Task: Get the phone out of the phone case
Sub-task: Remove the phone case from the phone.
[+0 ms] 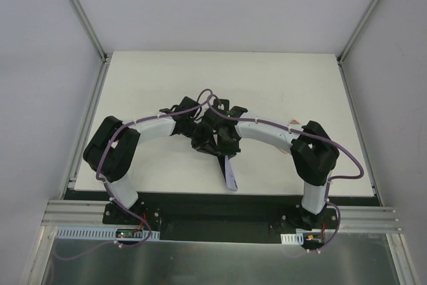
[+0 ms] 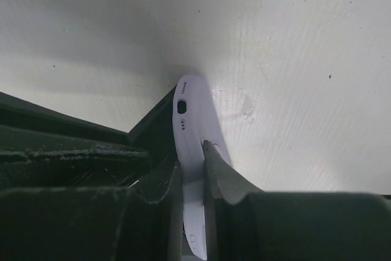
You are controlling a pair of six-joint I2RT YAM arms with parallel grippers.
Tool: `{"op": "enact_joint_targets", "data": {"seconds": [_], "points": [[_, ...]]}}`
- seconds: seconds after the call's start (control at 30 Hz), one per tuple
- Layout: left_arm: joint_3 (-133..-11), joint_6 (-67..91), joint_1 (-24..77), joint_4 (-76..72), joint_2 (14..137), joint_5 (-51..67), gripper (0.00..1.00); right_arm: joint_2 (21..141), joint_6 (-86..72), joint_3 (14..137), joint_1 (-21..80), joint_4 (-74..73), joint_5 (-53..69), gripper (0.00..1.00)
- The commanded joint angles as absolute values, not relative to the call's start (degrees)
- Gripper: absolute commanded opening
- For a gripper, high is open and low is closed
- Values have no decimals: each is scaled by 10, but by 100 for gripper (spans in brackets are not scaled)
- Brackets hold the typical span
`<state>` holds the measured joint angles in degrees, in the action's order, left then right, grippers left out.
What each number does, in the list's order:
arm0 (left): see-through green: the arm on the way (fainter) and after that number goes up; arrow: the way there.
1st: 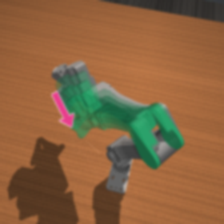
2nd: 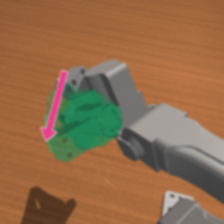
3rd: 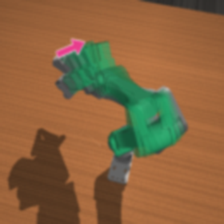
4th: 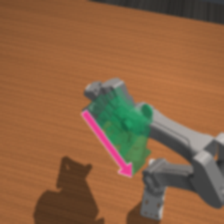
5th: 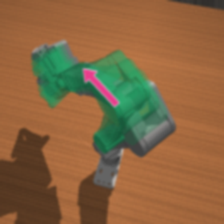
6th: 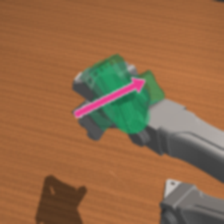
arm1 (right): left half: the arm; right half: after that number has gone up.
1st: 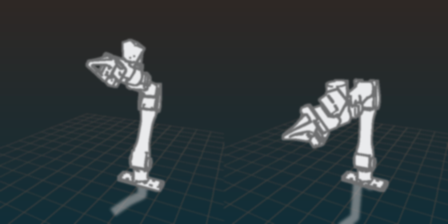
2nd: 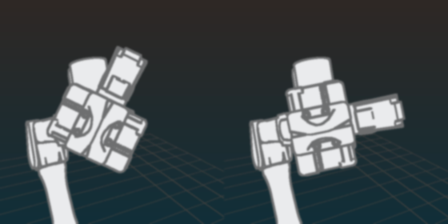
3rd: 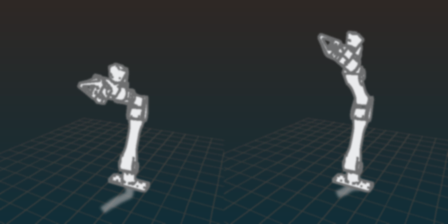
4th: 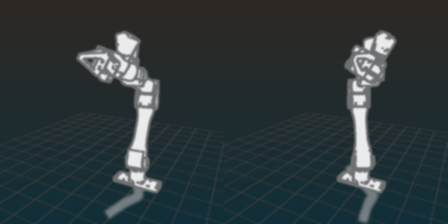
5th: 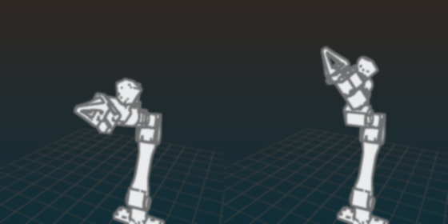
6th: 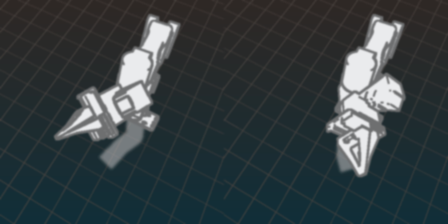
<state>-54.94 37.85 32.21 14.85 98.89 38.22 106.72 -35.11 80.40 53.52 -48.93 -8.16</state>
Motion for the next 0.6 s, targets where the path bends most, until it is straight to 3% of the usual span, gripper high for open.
{"op": "enact_joint_targets", "data": {"seconds": [0.0, 0.33, 0.57], "points": [[-495, 272, 336, 376, 1029, 259, 0, 967, -345, 834, 499, -542, -237, 2], [-525, 293, 336, 346, 1043, 435, 0, 980, -357, 838, 498, -523, -236, 1], [-519, 280, 343, 359, 1071, 415, 1, 978, -364, 849, 499, -508, -233, 1]]}}
